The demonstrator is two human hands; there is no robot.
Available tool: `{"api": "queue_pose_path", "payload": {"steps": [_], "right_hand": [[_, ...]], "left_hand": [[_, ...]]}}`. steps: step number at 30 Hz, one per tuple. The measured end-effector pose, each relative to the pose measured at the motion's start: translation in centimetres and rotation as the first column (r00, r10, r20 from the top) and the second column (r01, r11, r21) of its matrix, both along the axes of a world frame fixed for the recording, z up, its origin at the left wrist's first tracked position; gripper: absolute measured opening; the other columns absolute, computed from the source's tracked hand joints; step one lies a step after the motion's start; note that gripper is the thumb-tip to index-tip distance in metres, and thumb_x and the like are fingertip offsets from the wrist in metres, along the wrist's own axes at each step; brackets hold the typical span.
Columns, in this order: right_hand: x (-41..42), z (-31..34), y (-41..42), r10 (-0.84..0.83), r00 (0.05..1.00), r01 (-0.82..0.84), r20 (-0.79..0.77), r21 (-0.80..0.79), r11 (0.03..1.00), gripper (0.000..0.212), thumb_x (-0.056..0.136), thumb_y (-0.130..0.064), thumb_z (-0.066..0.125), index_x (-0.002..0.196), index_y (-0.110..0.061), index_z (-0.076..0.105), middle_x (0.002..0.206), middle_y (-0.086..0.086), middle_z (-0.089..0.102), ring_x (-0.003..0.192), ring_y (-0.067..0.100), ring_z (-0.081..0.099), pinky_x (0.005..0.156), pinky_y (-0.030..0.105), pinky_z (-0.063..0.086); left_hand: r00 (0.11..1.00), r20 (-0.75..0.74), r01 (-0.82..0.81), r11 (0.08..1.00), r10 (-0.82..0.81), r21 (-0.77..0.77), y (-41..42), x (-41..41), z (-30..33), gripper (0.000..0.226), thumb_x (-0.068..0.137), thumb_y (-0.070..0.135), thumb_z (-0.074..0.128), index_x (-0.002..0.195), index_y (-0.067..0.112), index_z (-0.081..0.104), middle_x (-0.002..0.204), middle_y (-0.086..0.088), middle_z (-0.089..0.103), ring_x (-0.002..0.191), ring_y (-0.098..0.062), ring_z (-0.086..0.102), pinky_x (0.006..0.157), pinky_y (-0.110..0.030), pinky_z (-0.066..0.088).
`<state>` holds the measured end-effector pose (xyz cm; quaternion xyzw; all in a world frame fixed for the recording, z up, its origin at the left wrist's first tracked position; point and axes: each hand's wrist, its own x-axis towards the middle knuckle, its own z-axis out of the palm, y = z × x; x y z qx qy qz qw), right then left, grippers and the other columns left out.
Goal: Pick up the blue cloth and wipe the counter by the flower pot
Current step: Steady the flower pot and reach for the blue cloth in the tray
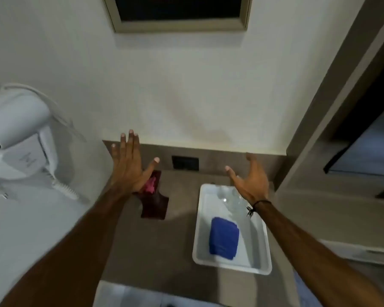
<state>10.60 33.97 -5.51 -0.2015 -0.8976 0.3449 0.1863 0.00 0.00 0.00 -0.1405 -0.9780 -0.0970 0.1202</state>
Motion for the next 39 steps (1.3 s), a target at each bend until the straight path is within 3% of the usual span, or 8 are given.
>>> {"api": "queue_pose_path", "payload": {"steps": [4,9,14,23,27,32,36,39], "right_hand": [[1.8,-4.4,-0.8,-0.073,0.995,0.091,0.061,-0.407,0.909,0.08,0.074,-0.063,0.074,0.139,-0.025,0.046,0.137,0.0,0.06,0.125,0.025,0.059,0.1,0.039,0.053],[-0.5,-6.3,-2.1,-0.12,0.989,0.147,0.087,-0.67,0.728,0.054,0.083,-0.05,0.073,0.128,-0.023,0.061,0.117,0.002,0.069,0.113,0.025,0.065,0.094,0.031,0.052],[-2.4,-5.6,-2.1,-0.053,0.996,0.085,0.069,-0.645,0.76,0.022,0.093,-0.05,0.06,0.1,-0.029,0.062,0.086,0.006,0.071,0.089,0.028,0.071,0.09,0.047,0.059],[-4.4,-3.9,-10.0,0.395,0.888,-0.268,0.237,-0.432,0.861,0.046,0.085,-0.058,0.062,0.09,-0.014,0.07,0.078,0.012,0.074,0.068,0.027,0.074,0.068,0.042,0.064],[-4.7,-4.7,-13.7,0.402,0.873,-0.324,0.276,-0.287,0.902,0.042,0.082,-0.056,0.065,0.093,-0.015,0.072,0.078,0.001,0.066,0.075,0.022,0.067,0.063,0.028,0.048],[-5.2,-4.9,-15.0,0.358,0.895,-0.271,0.266,-0.314,0.91,0.043,0.081,-0.051,0.07,0.097,-0.011,0.072,0.091,0.008,0.074,0.084,0.025,0.07,0.071,0.031,0.055],[-5.1,-4.5,-13.0,0.282,0.939,-0.158,0.198,-0.479,0.864,0.051,0.075,-0.055,0.075,0.094,-0.008,0.07,0.09,0.013,0.075,0.082,0.029,0.074,0.074,0.04,0.063],[-4.6,-4.4,-9.2,0.165,0.986,-0.13,0.012,-0.562,0.817,0.026,0.084,-0.042,0.073,0.081,-0.017,0.067,0.074,0.006,0.073,0.066,0.023,0.073,0.064,0.035,0.064]], "left_hand": [[0.98,0.162,-0.118,0.993,0.113,0.026,-0.9,3.0,-3.1,0.105,0.087,0.077,0.026,0.159,0.011,-0.01,0.17,-0.01,-0.015,0.157,-0.028,-0.016,0.126,-0.054,-0.006],[0.934,0.257,-0.271,0.961,0.248,0.06,-1.4,5.7,-5.6,0.119,0.077,0.085,0.037,0.159,0.005,0.003,0.17,-0.019,0.004,0.158,-0.035,0.002,0.126,-0.051,0.002],[0.898,0.344,-0.315,0.947,0.275,0.067,-1.2,6.8,-6.4,0.112,0.083,0.073,0.052,0.158,0.003,0.008,0.169,-0.021,0.012,0.157,-0.035,0.01,0.128,-0.051,0.009],[0.868,0.432,-0.325,0.938,0.246,0.118,0.2,7.4,-4.3,0.098,0.092,0.058,0.052,0.158,0.0,0.008,0.169,-0.021,0.008,0.157,-0.034,0.004,0.127,-0.051,0.006],[0.87,0.431,-0.309,0.946,0.239,0.1,0.2,7.4,-4.3,0.098,0.092,0.06,0.052,0.158,0.002,0.009,0.169,-0.021,0.009,0.157,-0.034,0.004,0.127,-0.051,0.008],[0.881,0.393,-0.329,0.938,0.263,0.111,-0.4,6.8,-5.2,0.103,0.088,0.062,0.055,0.157,-0.001,0.013,0.167,-0.023,0.015,0.156,-0.037,0.011,0.126,-0.052,0.012],[0.884,0.38,-0.339,0.933,0.272,0.121,-0.9,6.4,-6.2,0.109,0.084,0.066,0.058,0.157,-0.001,0.012,0.167,-0.024,0.016,0.156,-0.039,0.012,0.126,-0.054,0.014],[0.883,0.378,-0.354,0.923,0.277,0.149,-1.0,6.2,-6.7,0.11,0.082,0.066,0.059,0.157,0.0,0.011,0.167,-0.023,0.016,0.156,-0.038,0.011,0.126,-0.053,0.012]]}}
